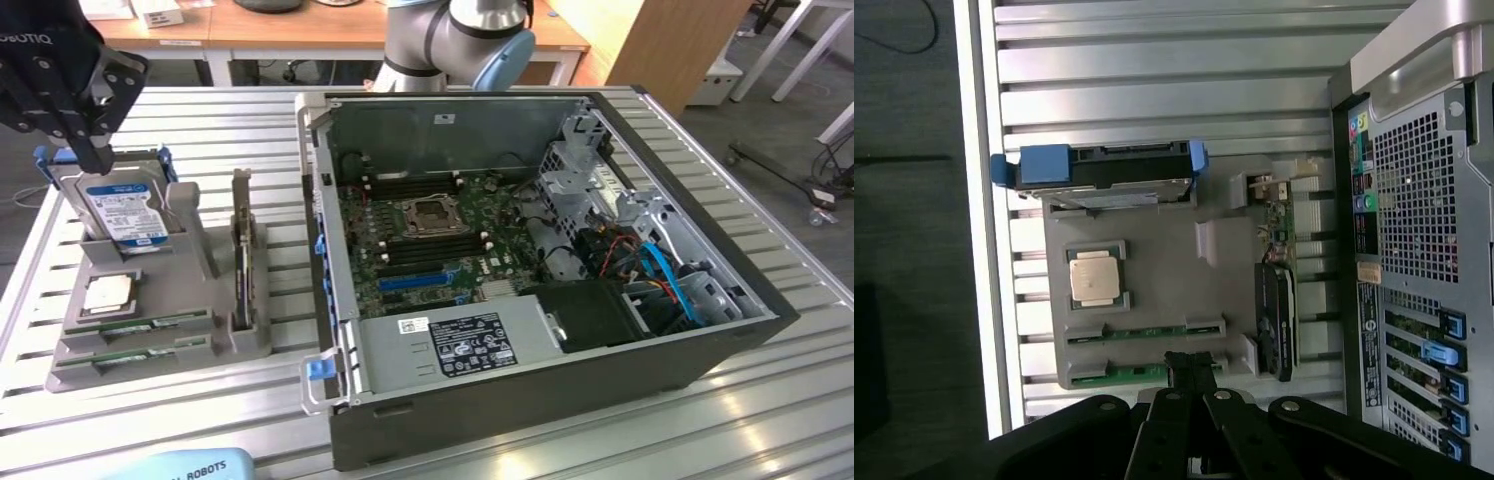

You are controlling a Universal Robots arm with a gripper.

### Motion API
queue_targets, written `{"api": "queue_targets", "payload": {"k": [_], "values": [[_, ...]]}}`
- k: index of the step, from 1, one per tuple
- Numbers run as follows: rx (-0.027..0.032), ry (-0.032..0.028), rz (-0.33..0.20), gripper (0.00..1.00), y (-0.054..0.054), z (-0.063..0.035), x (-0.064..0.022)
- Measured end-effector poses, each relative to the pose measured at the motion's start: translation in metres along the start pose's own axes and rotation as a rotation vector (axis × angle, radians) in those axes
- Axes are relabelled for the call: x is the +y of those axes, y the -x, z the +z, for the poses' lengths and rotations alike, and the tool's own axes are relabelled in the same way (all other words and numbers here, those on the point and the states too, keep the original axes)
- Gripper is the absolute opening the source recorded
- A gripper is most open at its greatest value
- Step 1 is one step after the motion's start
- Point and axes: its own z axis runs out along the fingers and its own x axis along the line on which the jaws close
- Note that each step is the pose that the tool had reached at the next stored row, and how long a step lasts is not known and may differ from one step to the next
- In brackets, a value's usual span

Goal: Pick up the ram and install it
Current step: 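Reach for the ram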

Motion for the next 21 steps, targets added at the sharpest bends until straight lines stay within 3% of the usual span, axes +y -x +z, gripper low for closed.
{"api": "queue_targets", "payload": {"k": [21], "values": [[0.0,-0.0001,0.0,0.1,0.001,-0.0004,-0.0111]]}}
